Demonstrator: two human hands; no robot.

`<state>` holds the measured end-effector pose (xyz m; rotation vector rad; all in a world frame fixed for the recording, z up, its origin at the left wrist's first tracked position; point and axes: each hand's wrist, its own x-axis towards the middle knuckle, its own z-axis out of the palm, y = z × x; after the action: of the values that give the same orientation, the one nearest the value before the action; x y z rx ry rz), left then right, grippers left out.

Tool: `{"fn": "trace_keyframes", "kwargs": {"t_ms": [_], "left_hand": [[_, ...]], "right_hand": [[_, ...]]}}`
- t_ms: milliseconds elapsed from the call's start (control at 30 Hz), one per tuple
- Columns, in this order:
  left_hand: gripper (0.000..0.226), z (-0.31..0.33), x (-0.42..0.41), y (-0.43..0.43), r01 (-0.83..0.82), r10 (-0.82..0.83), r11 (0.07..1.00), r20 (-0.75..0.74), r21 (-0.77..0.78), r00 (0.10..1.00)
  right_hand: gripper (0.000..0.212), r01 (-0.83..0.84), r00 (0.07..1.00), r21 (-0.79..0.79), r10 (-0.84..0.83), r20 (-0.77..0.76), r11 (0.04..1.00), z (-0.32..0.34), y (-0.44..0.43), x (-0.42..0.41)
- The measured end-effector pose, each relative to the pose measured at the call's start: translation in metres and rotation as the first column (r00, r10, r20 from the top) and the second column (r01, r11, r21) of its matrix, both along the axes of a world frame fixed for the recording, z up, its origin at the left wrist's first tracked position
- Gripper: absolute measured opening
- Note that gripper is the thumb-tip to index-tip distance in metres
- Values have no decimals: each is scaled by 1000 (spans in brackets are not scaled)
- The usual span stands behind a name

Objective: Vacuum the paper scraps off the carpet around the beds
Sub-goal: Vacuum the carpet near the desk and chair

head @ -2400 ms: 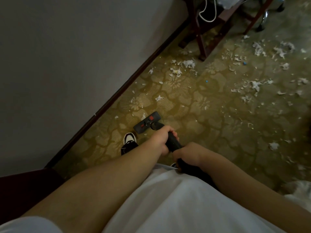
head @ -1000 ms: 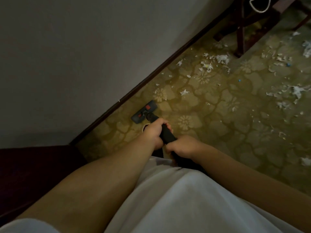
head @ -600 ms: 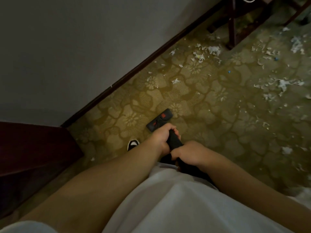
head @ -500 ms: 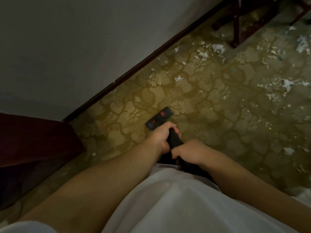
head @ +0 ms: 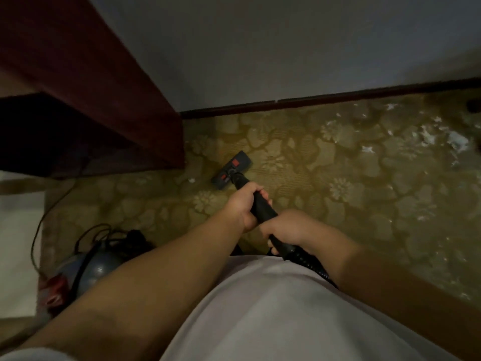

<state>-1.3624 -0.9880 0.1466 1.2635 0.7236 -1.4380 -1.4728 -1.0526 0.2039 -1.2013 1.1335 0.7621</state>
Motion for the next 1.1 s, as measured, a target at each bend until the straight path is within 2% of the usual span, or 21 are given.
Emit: {"fn": "trace_keyframes", "kwargs": {"t_ms": [300, 533, 833, 1000, 1100], "left_hand": [[24, -10, 133, 139, -215, 215, 972, 10, 98, 976], [29, -19, 170, 176, -244, 245, 965, 1, 92, 969], [24, -18, 155, 141, -187, 187, 980, 0, 67, 982], [23, -12, 119, 85, -116, 116, 993, 1, 22, 993], [22, -9, 85, 44, -55, 55, 998, -2, 2, 998]], "right_hand": [[22, -158, 987, 33, 158, 7, 987, -23, 118, 145], [22, -177, 984, 65, 177, 7, 982, -23, 153, 185], [25, -115, 993, 18, 115, 14, 993, -15, 127, 163], [10, -47, 999, -44, 48, 18, 998, -6, 83, 121], [9, 27, 999, -59, -25, 24, 998, -2, 51, 83]]}}
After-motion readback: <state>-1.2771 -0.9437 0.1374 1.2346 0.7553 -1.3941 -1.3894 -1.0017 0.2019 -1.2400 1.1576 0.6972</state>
